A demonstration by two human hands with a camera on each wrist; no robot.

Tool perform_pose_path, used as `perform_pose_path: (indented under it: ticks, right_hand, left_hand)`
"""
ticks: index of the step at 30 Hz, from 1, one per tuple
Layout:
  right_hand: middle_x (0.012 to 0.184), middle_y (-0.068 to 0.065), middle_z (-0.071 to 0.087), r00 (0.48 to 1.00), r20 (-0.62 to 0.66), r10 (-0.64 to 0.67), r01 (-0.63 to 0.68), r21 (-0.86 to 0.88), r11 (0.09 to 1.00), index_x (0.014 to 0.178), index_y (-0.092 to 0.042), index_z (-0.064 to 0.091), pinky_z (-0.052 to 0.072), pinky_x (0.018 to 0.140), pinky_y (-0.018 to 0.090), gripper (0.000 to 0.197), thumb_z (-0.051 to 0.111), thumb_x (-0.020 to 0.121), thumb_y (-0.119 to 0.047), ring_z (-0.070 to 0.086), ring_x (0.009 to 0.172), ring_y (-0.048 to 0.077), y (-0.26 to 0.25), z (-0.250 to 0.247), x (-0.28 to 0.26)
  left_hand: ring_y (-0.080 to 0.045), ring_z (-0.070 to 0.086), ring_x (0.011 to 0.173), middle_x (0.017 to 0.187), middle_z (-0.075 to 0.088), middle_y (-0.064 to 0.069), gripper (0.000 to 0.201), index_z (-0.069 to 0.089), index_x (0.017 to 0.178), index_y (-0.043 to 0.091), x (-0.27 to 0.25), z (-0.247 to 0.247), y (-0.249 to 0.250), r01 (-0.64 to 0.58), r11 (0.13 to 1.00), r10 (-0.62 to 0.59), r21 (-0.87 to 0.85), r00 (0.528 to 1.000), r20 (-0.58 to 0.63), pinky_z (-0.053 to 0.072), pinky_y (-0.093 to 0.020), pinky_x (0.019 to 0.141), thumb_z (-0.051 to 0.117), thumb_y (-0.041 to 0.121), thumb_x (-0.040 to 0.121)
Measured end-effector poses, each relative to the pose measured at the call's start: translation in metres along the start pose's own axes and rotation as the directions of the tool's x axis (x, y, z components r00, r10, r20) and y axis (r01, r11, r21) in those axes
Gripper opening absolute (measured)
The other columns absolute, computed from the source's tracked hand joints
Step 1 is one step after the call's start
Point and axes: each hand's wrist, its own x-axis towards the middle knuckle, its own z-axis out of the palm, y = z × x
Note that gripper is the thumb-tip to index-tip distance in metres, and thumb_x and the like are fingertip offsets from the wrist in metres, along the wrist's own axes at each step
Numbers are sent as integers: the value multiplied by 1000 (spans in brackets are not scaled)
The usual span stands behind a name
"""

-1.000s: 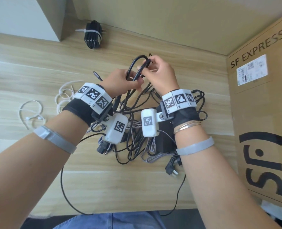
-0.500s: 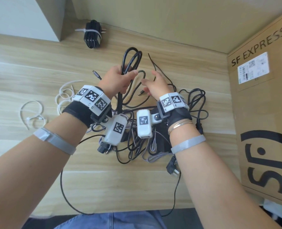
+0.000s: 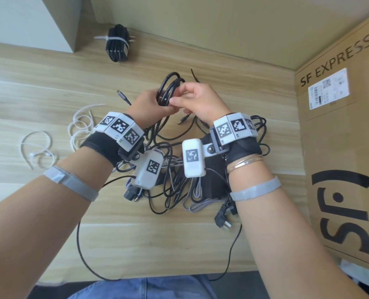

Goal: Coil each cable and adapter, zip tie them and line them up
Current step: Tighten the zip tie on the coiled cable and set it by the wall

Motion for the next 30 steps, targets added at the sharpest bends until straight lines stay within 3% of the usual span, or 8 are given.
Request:
perform_pose_path:
  ticks: [3, 6, 9, 12, 18, 22, 26, 30]
  right_hand:
    - [84, 5, 68, 999, -11, 41, -42, -40, 998, 77, -21, 59, 45, 65, 17, 14, 67, 85, -12, 59, 71, 8, 5, -6, -2]
    - [93, -4, 65, 979, 93, 184, -136, -381, 915, 95, -20, 63, 47, 79, 25, 9, 64, 87, -26, 60, 84, 10, 12, -9, -3]
    - [113, -8, 60, 917, 213, 336, -116, -665, 738, 116, -21, 63, 36, 85, 24, 37, 62, 86, -43, 53, 103, 9, 21, -10, -5]
    - [116, -6, 64, 884, 265, 386, -83, -722, 687, 114, -22, 66, 40, 88, 26, 41, 63, 84, -49, 56, 107, 13, 26, -8, -6]
    - [99, -5, 65, 840, 220, 497, -106, -831, 547, 96, -21, 65, 42, 63, 23, 20, 67, 84, -37, 56, 88, 12, 28, -22, -5]
    - [80, -13, 54, 897, 189, 400, -109, -781, 615, 104, -23, 66, 37, 62, 23, 19, 66, 85, -28, 52, 84, 11, 29, -28, -6]
    - [85, -11, 58, 950, 170, 262, -67, -710, 701, 106, -20, 70, 35, 72, 20, 24, 70, 82, -25, 52, 83, 8, 24, -30, -13]
    - [83, -9, 61, 967, 177, 182, -23, -653, 757, 97, -21, 73, 35, 61, 7, 19, 74, 78, -23, 52, 75, 3, 22, -27, -16]
  left_hand:
    - [-5, 48, 59, 69, 53, 8, 15, 55, 89, 15, 0, 0, -2, -12, 997, 15, 72, 999, -35, 36, -6, 50, 61, 29, 87]
    - [-5, 61, 59, 74, 60, 4, 15, 54, 86, 15, 2, -1, -4, 34, 998, -35, -46, 999, -36, 48, -21, 62, 57, 29, 90]
    - [2, 53, 38, 63, 54, 4, 22, 47, 77, 18, 5, -3, -3, 39, 998, -44, -51, 995, -91, 46, -17, 44, 59, 32, 89]
    - [-5, 50, 38, 55, 48, 3, 25, 44, 78, 17, 7, -3, -1, 51, 999, -50, 3, 987, -151, 39, -21, 41, 60, 33, 88]
    - [-15, 48, 49, 59, 47, 3, 27, 43, 75, 18, 9, -6, -4, 39, 997, -49, -68, 986, -162, 40, -26, 52, 64, 30, 85]
    - [-10, 48, 51, 60, 51, 3, 28, 47, 74, 19, 5, -7, 1, -7, 999, 7, 33, 1000, -19, 42, -22, 54, 71, 33, 78]
    - [-13, 53, 62, 66, 55, 4, 32, 47, 72, 21, 4, 2, 5, -31, 983, 4, 182, 989, 146, 43, -24, 62, 75, 38, 72]
    - [-19, 55, 73, 76, 59, -3, 34, 45, 70, 20, -1, 13, 10, -38, 981, -15, 189, 961, 276, 45, -30, 72, 77, 35, 70]
